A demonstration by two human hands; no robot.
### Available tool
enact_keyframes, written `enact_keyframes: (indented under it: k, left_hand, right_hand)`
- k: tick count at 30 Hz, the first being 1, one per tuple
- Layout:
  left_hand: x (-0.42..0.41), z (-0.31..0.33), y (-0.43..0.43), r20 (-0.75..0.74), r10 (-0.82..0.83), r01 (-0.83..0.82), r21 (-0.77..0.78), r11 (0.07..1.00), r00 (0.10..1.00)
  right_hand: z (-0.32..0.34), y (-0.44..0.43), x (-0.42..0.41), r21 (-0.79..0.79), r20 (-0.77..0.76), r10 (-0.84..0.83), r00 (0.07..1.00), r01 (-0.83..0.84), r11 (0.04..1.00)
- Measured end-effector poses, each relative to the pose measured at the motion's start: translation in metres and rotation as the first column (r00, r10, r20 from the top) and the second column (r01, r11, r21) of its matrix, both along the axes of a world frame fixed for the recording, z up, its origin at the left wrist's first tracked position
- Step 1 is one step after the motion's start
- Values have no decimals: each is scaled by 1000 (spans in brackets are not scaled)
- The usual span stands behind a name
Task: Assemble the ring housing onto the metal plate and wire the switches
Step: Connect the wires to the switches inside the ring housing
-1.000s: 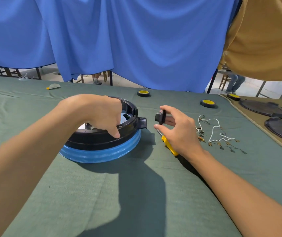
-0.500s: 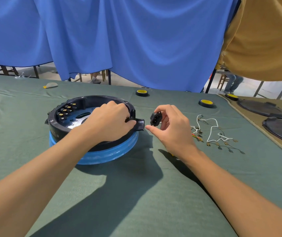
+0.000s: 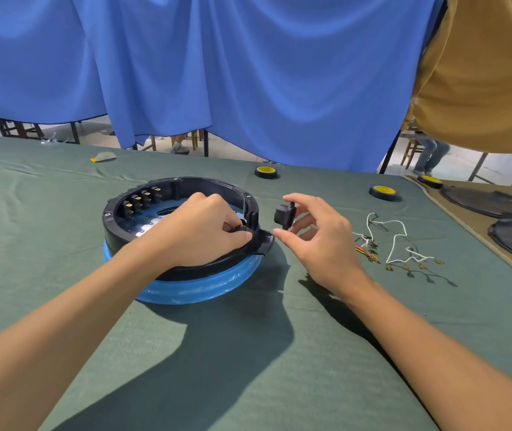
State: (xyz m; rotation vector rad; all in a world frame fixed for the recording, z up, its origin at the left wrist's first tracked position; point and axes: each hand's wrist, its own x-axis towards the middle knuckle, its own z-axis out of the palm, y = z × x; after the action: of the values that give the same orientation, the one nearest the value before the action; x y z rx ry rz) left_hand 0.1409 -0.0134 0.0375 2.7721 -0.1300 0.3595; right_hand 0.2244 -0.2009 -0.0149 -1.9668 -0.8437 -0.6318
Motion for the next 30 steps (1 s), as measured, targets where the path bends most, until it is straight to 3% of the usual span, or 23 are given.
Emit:
enact_keyframes:
  k: [5, 9, 12, 15, 19, 22, 26, 30]
  left_hand:
    - [1, 1, -11, -31, 24, -26, -68, 997, 999]
    - [9, 0, -16, -103, 86, -108, -233, 966, 991]
    - [12, 3, -17, -39, 72, -80, -251, 965, 997]
    - [17, 11, -14, 42, 42, -26, -326, 945, 998]
    - [20, 11, -13, 125, -24, 73, -407, 911, 992]
    - [21, 5, -14, 139, -37, 79, -307, 948, 990]
    - [18, 4, -7, 185, -7, 72, -346, 936, 983]
    - [14, 2, -2, 178, -19, 75, -316, 946, 984]
  right_hand:
    - [6, 4, -8, 107, -218, 94, 971, -72, 992]
    - [11, 4, -9, 203, -353, 247, 902, -184, 962]
    - [17, 3, -10, 318, -436, 370, 820, -244, 916]
    - [20, 1, -8, 351, -464, 388, 796, -236, 906]
    - [20, 3, -8, 323, -444, 368, 817, -238, 916]
    - [19, 7, -8, 261, -420, 338, 842, -245, 934]
    - [17, 14, -13, 69, -337, 189, 923, -176, 982]
    - [19, 22, -18, 0, -270, 120, 955, -125, 992]
